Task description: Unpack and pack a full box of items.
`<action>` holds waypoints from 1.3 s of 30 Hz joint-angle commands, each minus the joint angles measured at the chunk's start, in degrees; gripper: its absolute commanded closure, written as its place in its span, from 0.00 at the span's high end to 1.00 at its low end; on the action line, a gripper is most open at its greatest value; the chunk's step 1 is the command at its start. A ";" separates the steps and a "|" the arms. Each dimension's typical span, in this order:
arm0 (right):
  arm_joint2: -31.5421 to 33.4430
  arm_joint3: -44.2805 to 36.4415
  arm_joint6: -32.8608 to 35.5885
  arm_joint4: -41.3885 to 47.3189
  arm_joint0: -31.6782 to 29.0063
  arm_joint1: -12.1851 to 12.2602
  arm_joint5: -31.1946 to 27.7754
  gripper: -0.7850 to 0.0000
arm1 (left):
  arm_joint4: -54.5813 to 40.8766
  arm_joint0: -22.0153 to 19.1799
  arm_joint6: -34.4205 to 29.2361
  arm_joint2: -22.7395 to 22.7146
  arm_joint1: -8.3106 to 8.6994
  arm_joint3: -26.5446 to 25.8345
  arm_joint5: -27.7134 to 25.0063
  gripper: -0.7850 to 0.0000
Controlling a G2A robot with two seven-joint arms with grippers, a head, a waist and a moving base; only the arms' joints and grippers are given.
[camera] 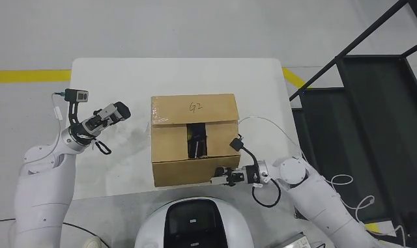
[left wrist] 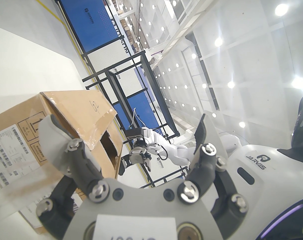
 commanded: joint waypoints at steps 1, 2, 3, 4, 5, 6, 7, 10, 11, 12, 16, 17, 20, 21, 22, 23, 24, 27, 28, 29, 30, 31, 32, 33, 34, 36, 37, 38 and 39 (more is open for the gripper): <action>2.12 -2.09 1.96 3.06 -0.94 0.55 0.54 1.00 | 0.04 0.78 0.17 0.55 0.08 -2.01 1.82 1.00; 3.20 -3.10 2.73 4.34 -1.48 0.82 0.74 1.00 | -0.47 1.15 -0.61 0.69 0.16 -2.75 2.49 1.00; 4.36 -3.95 3.40 5.69 -2.05 1.08 0.88 1.00 | -0.90 1.46 -1.58 0.76 0.27 -3.28 3.14 1.00; 5.63 -4.63 3.86 7.01 -2.56 1.34 1.05 1.00 | -1.26 1.71 -2.75 0.86 0.38 -3.73 3.76 1.00; 6.79 -5.25 4.22 8.34 -3.16 1.57 1.20 1.00 | -1.81 1.92 -3.87 0.94 0.49 -4.00 4.41 1.00; 8.02 -5.72 4.45 9.85 -3.64 1.78 1.28 1.00 | -2.17 2.11 -5.05 1.05 0.60 -4.19 5.00 1.00; 9.29 -5.87 4.71 11.21 -4.01 1.98 1.36 1.00 | -2.41 2.29 -6.37 1.29 0.72 -4.40 5.76 1.00; 12.49 -6.23 5.28 15.42 -5.15 2.44 1.18 1.00 | -4.43 3.00 -10.53 2.55 1.06 -5.92 9.91 1.00; 13.34 -6.18 5.26 16.28 -5.47 2.56 1.19 1.00 | -5.86 3.21 -12.23 2.89 1.18 -6.35 11.61 1.00; 14.04 -6.09 5.13 16.81 -5.75 2.65 1.14 1.00 | -6.16 3.35 -13.21 2.97 1.34 -6.81 12.60 1.00; 16.02 -5.41 3.85 19.12 -6.67 2.79 0.19 1.00 | -2.70 4.15 -11.92 5.16 1.59 -9.03 11.30 1.00; 16.29 -5.11 3.60 19.59 -6.73 2.79 0.02 1.00 | -2.27 4.10 -11.09 5.96 1.54 -9.37 10.47 1.00; 16.85 -3.90 2.67 21.36 -6.72 2.73 -0.44 1.00 | 1.23 3.38 -5.99 8.42 1.31 -10.57 5.37 1.00; 16.91 -3.64 2.68 21.54 -6.68 2.72 -0.52 1.00 | 2.41 3.34 -3.86 9.37 1.20 -10.39 3.25 1.00; 16.97 -3.47 2.70 21.64 -6.65 2.72 -0.59 1.00 | 2.28 3.21 -2.49 10.31 1.07 -9.76 1.88 1.00; 16.99 -3.36 2.80 21.77 -6.65 2.72 -0.58 1.00 | 1.89 2.78 -1.95 11.13 0.97 -8.98 1.34 1.00; 17.02 -3.21 2.87 21.95 -6.68 2.72 -0.38 1.00 | 2.18 2.21 -2.01 11.80 0.95 -7.90 1.39 1.00; 17.15 -3.16 2.93 21.78 -6.86 2.76 0.51 1.00 | 0.98 0.51 -4.03 13.38 0.98 -5.32 6.87 1.00; 17.13 -3.22 3.05 21.55 -6.96 2.77 0.84 1.00 | -0.07 -0.02 -5.13 13.44 1.04 -5.22 8.02 1.00; 17.06 -3.34 3.19 21.25 -7.04 2.79 1.14 1.00 | -1.14 -0.07 -6.23 13.37 1.11 -4.98 8.50 1.00; 16.94 -3.46 3.27 21.07 -7.11 2.79 1.42 1.00 | -2.05 0.02 -7.43 13.33 1.22 -4.66 9.43 1.00; 16.76 -3.55 3.37 20.99 -7.14 2.78 1.71 1.00 | -2.50 0.08 -8.53 13.24 1.35 -4.34 10.42 1.00; 16.54 -3.53 3.42 20.85 -7.10 2.76 1.99 1.00 | -2.71 0.17 -9.36 13.11 1.48 -4.07 11.17 1.00; 16.29 -3.47 3.42 20.70 -6.97 2.72 2.17 1.00 | -2.77 0.31 -9.86 12.97 1.59 -3.81 11.46 1.00; 16.03 -3.34 3.32 20.61 -6.79 2.68 2.33 1.00 | -2.64 0.48 -10.22 12.93 1.68 -3.46 11.76 1.00; 15.44 -3.02 3.16 20.59 -6.31 2.57 2.55 1.00 | -1.80 0.57 -10.28 13.11 1.84 -2.48 13.15 1.00; 15.16 -2.85 3.03 20.56 -6.06 2.52 2.65 1.00 | -1.59 0.34 -10.28 13.35 1.89 -2.26 14.41 1.00; 14.88 -2.70 2.92 20.59 -5.84 2.46 2.71 1.00 | -1.59 0.09 -9.88 13.43 1.89 -2.16 14.81 1.00; 14.64 -2.58 2.91 20.56 -5.63 2.41 2.73 1.00 | -1.49 -0.09 -9.24 13.57 1.88 -1.96 14.89 1.00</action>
